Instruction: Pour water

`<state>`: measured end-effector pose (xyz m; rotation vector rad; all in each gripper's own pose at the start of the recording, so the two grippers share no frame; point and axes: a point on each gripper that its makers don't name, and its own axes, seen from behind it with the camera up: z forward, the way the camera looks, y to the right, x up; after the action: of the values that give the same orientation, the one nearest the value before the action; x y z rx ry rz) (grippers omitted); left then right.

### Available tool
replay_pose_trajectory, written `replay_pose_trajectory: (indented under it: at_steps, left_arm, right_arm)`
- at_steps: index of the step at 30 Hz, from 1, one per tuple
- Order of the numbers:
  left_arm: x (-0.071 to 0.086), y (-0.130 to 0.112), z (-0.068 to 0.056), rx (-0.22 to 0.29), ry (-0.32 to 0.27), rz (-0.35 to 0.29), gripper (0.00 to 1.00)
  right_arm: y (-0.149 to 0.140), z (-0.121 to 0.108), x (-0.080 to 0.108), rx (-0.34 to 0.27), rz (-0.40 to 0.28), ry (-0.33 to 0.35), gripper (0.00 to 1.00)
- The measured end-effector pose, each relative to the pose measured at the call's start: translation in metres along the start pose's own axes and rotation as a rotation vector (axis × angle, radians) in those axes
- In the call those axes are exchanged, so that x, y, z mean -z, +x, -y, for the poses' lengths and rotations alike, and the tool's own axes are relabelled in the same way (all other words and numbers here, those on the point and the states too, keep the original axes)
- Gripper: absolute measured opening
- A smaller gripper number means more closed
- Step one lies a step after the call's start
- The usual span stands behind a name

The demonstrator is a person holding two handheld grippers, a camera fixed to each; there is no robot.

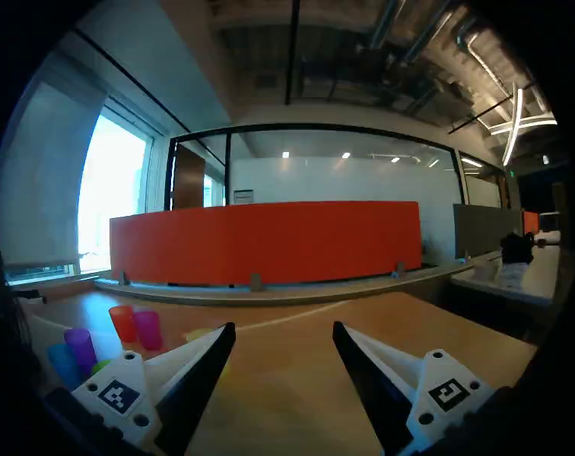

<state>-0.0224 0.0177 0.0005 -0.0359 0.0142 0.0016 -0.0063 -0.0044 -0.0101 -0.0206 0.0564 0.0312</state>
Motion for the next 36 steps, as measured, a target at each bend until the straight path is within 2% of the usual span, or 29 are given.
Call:
replay_pose_trajectory:
  at_steps: [8, 16, 36]
  left_arm:
    - [0.0, 0.0, 0.0, 0.0, 0.0, 0.0, 1.0]
    - [0.0, 0.0, 0.0, 0.0, 0.0, 0.0, 1.0]
    - [0.0, 0.0, 0.001, 0.0, 0.0, 0.0, 1.0]
  right_arm:
    - [-0.016, 0.003, -0.002, 0.021, 0.005, 0.002, 0.99]
    - [-0.029, 0.002, -0.005, -0.019, 0.028, 0.005, 0.99]
    - [-0.035, 0.002, -0.008, 0.01, 0.025, 0.003, 0.99]
